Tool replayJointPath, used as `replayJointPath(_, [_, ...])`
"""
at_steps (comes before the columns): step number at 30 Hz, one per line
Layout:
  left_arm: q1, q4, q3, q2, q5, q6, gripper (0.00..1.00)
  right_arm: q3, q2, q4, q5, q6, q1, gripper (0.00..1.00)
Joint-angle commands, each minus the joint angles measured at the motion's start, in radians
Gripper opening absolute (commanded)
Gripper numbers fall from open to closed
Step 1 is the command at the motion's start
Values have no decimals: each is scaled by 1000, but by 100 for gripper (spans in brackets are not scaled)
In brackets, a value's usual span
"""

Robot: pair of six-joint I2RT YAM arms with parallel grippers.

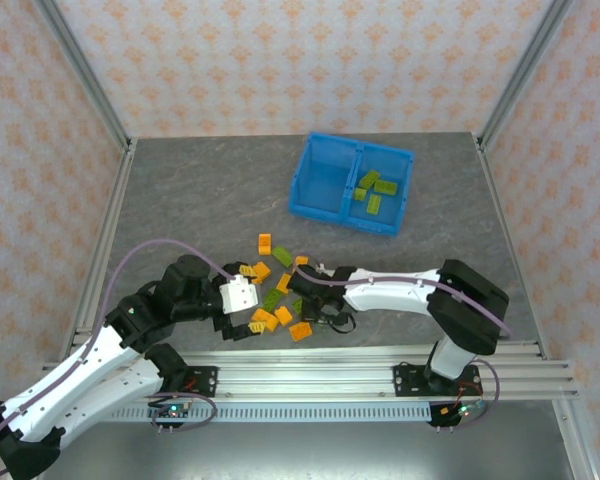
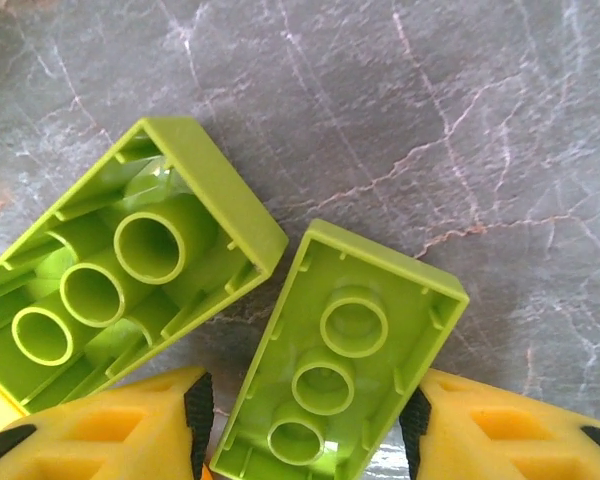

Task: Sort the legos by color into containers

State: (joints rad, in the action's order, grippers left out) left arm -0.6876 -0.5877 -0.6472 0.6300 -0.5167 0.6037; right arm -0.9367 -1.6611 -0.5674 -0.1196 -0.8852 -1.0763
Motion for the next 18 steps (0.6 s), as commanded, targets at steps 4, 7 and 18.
replayJointPath(4, [-9, -19, -16, -15, -2, 20, 99, -24, -57, -115, 145, -57, -22, 37])
replayJointPath(7, [-9, -20, -15, -14, -6, 24, 99, 9, -10, -92, 171, -92, -21, 32])
replayJointPath(18, [-9, -19, -15, -19, -52, 42, 99, -75, 278, -132, 417, -21, 65, 30])
